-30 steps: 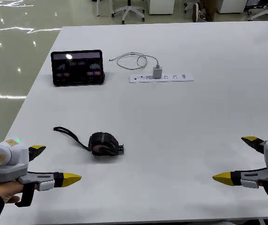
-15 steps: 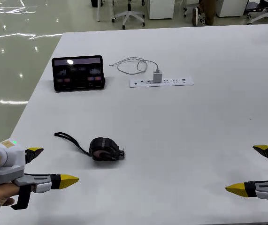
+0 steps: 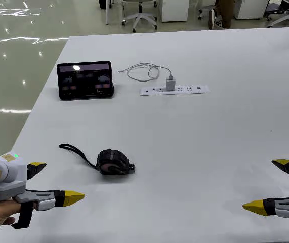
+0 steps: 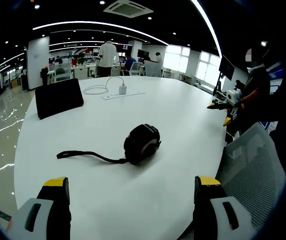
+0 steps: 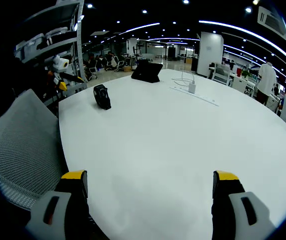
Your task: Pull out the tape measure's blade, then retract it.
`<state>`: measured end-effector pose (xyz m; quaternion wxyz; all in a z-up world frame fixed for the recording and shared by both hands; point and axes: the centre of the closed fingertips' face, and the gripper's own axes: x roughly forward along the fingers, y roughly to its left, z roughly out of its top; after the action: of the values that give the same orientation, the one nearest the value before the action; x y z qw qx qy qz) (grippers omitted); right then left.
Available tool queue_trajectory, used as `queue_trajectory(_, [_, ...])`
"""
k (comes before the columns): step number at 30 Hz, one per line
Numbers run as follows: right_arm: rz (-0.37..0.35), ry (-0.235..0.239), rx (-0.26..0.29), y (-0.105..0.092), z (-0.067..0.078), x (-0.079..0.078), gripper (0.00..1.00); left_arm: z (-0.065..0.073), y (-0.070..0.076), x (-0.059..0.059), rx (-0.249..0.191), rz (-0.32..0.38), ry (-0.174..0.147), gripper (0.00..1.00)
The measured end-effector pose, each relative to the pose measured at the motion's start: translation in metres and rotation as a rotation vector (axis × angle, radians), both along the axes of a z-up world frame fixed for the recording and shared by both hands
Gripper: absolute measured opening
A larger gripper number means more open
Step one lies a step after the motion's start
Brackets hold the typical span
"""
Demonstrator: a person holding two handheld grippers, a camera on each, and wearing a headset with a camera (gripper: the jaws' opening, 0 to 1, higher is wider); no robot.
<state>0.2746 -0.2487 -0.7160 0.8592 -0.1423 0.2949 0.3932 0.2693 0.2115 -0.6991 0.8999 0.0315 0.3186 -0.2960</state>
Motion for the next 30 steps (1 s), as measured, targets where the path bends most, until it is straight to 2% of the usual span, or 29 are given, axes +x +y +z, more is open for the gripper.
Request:
queue_trajectory(13, [0.005, 0.012, -0.002, -0.0004, -0.0096, -0.0036, 1.00, -0.0068, 0.0047, -0.0022, 0.001, 0.013, 0.017, 1.00])
queue_trajectory(30, [-0.010, 0.008, 0.010, -0.0017, -0.0077, -0.0037, 1.00, -0.0052, 0.0036, 0.0008, 0.003, 0.009, 0.022, 1.00])
